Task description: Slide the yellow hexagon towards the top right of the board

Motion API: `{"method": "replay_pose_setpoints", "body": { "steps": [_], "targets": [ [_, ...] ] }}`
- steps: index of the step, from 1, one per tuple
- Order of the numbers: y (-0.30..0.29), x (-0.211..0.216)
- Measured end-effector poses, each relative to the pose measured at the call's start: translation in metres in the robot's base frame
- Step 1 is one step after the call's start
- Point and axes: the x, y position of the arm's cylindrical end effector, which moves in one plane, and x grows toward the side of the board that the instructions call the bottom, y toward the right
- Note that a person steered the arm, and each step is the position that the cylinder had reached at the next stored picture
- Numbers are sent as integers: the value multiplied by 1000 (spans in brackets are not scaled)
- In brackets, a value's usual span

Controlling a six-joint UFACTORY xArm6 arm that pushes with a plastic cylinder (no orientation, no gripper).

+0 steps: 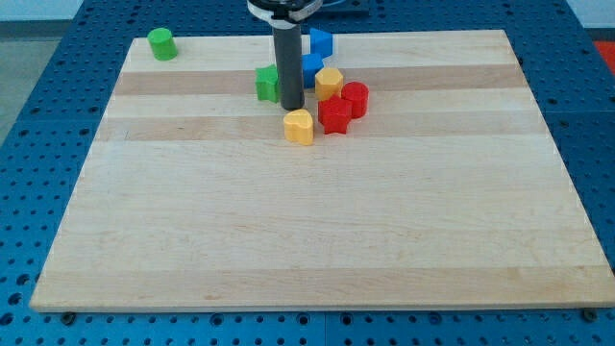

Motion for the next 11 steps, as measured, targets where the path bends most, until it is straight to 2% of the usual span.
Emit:
{"method": "replay_pose_setpoints", "body": {
  "steps": [5,8,11],
  "targets": [
    [134,-57],
    [65,-48],
    [49,-80]
  ]
}}
